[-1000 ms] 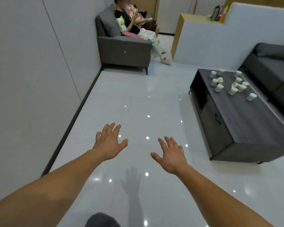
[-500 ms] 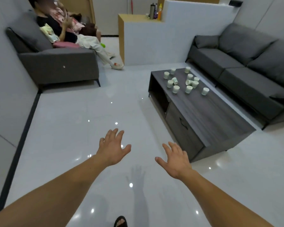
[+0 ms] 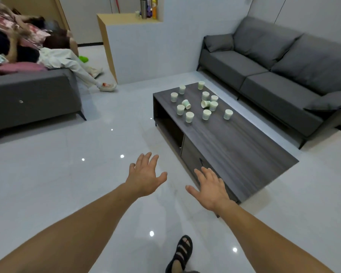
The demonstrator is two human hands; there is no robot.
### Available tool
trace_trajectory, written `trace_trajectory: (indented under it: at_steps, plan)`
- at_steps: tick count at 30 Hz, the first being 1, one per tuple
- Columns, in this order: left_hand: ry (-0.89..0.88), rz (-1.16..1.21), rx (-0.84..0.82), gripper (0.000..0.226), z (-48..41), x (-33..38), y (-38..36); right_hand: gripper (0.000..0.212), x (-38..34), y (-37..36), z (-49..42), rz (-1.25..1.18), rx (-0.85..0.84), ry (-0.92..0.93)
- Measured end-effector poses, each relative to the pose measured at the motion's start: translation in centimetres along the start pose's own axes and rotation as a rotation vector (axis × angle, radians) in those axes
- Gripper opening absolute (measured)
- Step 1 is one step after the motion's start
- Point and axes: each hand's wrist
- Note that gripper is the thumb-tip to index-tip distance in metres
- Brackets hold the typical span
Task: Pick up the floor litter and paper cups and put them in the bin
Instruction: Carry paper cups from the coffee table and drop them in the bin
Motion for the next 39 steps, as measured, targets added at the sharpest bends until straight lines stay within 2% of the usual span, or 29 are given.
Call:
trace_trajectory:
  at_steps: [13, 20, 25, 34, 39]
  plan:
    - [0.013, 0.003, -0.077, 0.077, -24.6, 1.5, 2.1, 0.082, 5.4, 7.5, -23.1, -0.002, -0.097, -0.032]
    - [-0.126, 0.008, -0.097, 0.079, -40.5, 1.0, 4.4, 0.086, 6.1, 10.3, -35.2, -0.008, -0.109, -0.152]
    - [-0.173, -0.022, -0.141, 0.083, -48.2, 0.7, 5.9, 0.086, 6.5, 12.0, -41.6, -0.031, -0.123, -0.201]
    - [-0.112, -0.028, -0.256, 0.093, -59.4, 1.3, 4.3, 0.088, 9.2, 11.6, -55.1, -0.086, -0.262, -0.167]
    - [-0.005, -0.035, -0.338, 0.095, -66.2, 1.8, 1.8, 0.084, 11.9, 10.9, -65.4, -0.112, -0.278, -0.091]
Point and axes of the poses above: each hand's wrist, its own z-axis away from the middle knuckle, its own y-axis out of the back of the hand, x = y × z, and after that the axes turned 4 degrees about z, right-handed
